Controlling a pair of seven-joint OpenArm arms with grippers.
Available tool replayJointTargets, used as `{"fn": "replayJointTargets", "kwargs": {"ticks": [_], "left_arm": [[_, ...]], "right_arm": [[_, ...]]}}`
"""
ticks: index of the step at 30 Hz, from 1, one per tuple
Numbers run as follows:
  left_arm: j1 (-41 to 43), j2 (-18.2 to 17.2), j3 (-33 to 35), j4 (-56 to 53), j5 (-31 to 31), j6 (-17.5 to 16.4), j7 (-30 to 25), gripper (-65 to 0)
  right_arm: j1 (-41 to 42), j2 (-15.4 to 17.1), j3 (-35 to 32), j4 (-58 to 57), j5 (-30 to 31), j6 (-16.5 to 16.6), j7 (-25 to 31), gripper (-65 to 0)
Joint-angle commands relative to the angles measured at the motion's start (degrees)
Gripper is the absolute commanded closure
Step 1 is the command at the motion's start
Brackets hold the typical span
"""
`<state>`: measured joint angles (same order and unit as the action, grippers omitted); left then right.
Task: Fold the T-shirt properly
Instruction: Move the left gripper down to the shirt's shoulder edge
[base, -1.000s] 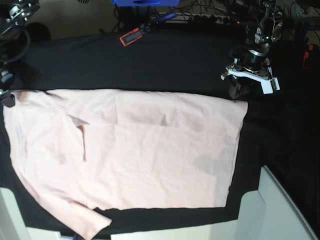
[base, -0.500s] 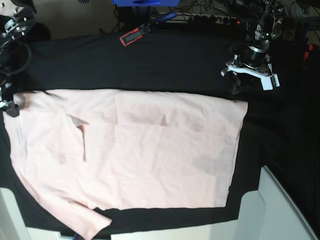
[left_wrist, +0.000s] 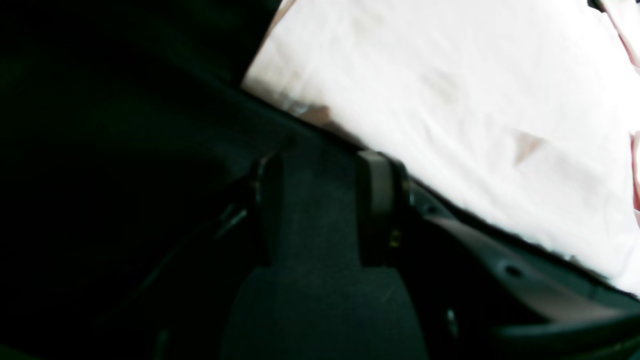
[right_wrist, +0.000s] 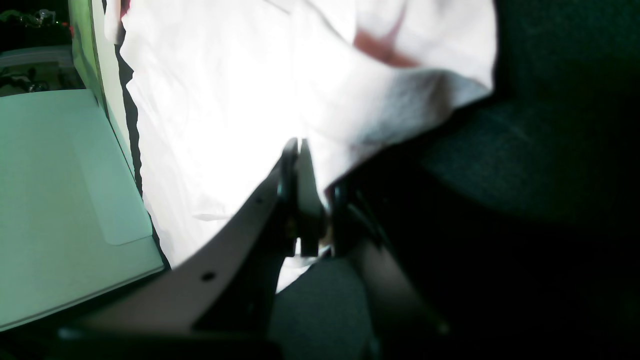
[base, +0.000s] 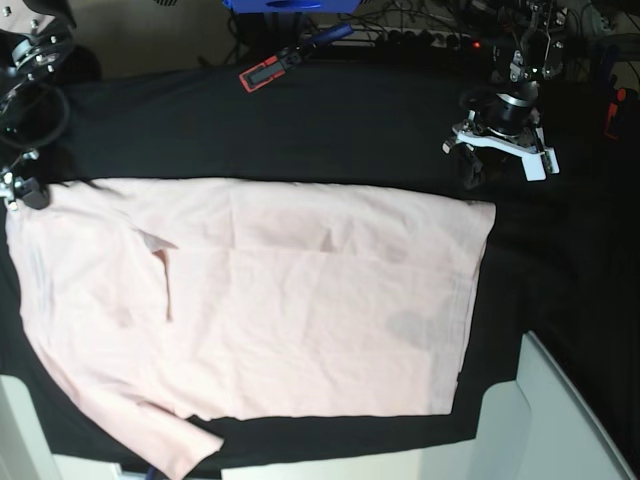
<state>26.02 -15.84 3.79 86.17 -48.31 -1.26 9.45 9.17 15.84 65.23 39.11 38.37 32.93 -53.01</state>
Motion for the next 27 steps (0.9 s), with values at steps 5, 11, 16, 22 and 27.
{"fn": "replayJointTargets", "kwargs": {"ticks": [5,11,16,22,27], "left_arm": [[-0.04,1.11,-2.52,0.64,-0.52,-0.28,-1.32,-32.8],[0.48,5.07,-9.37,0.55,-0.52,-0.55,-0.88,-55.1],[-1.01,5.24,-9.46,0.82,-0.52,-0.55,-0.88,-54.9],[-5.32,5.15,-9.55,-0.76,-0.52,-0.55,-0.88,-54.9],[-9.19,4.89,-9.55,-4.81,-0.52,-0.46,-0.79,-54.9]], "right_arm": [[0.81,1.26,-0.05,0.84,0.97,0.52,-1.62,0.0],[0.81,1.26,-0.05,0.84,0.97,0.52,-2.41,0.0],[0.81,1.26,-0.05,0.84,0.97,0.52,-2.68,0.0],[0.81,1.18,-0.05,0.84,0.97,0.52,-4.0,0.0],[0.81,1.18,-0.05,0.84,0.97,0.52,-4.0,0.0]]}}
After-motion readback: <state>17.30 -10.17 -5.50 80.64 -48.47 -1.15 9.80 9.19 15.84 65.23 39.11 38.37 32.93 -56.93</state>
